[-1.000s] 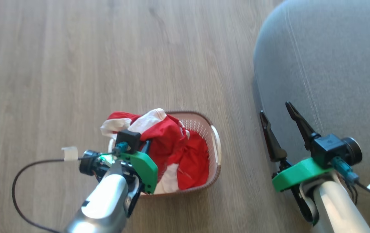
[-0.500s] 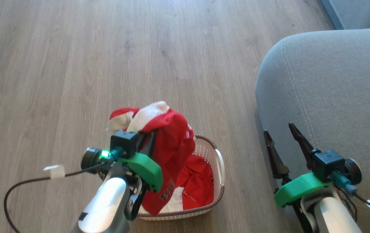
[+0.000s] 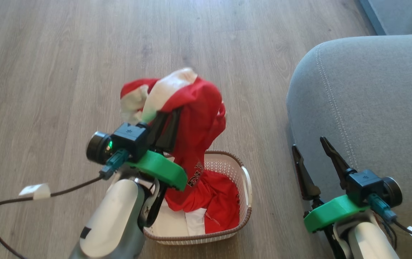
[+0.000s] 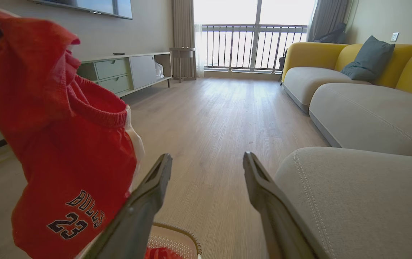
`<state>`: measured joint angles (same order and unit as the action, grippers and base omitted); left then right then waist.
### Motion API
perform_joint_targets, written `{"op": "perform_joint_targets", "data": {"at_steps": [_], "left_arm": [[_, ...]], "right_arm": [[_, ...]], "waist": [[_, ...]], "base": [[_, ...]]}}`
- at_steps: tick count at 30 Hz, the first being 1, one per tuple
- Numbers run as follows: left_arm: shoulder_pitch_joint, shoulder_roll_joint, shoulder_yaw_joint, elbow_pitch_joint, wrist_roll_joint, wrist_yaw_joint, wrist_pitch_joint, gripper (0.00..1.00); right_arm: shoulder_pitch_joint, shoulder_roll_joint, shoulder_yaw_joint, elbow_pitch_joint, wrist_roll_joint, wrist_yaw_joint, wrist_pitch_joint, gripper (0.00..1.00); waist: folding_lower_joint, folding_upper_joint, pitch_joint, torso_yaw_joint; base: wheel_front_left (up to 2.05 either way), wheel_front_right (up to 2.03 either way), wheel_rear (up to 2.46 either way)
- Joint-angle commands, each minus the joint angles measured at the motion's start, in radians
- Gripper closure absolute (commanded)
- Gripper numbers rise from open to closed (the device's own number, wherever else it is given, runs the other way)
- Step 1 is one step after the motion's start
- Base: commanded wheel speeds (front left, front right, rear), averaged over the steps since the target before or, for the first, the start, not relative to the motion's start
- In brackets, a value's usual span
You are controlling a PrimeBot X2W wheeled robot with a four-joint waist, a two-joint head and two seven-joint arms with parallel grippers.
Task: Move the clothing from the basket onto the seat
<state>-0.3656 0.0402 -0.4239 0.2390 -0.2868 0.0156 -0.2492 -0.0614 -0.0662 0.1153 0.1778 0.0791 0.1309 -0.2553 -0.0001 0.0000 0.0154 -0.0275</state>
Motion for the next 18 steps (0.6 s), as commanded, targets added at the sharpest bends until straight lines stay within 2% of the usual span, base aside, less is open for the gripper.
{"op": "perform_joint_targets", "data": {"at_steps": [1,18], "left_arm": [[-0.050,0.010,0.034,-0.067,-0.001,0.009,-0.013,1.00],[-0.059,0.010,0.020,-0.326,0.010,0.050,-0.013,1.00]], "right_arm": [[-0.017,0.007,0.030,-0.039,-0.006,0.000,-0.006,0.00],[0.001,-0.008,0.068,-0.061,-0.012,0.000,-0.006,0.00]], "waist": [[0.0001,0.0000,0.000,0.000],[0.0001,0.0000,-0.013,-0.012]], "base": [[0.00,0.00,0.00],[0.00,0.00,0.00]]}}
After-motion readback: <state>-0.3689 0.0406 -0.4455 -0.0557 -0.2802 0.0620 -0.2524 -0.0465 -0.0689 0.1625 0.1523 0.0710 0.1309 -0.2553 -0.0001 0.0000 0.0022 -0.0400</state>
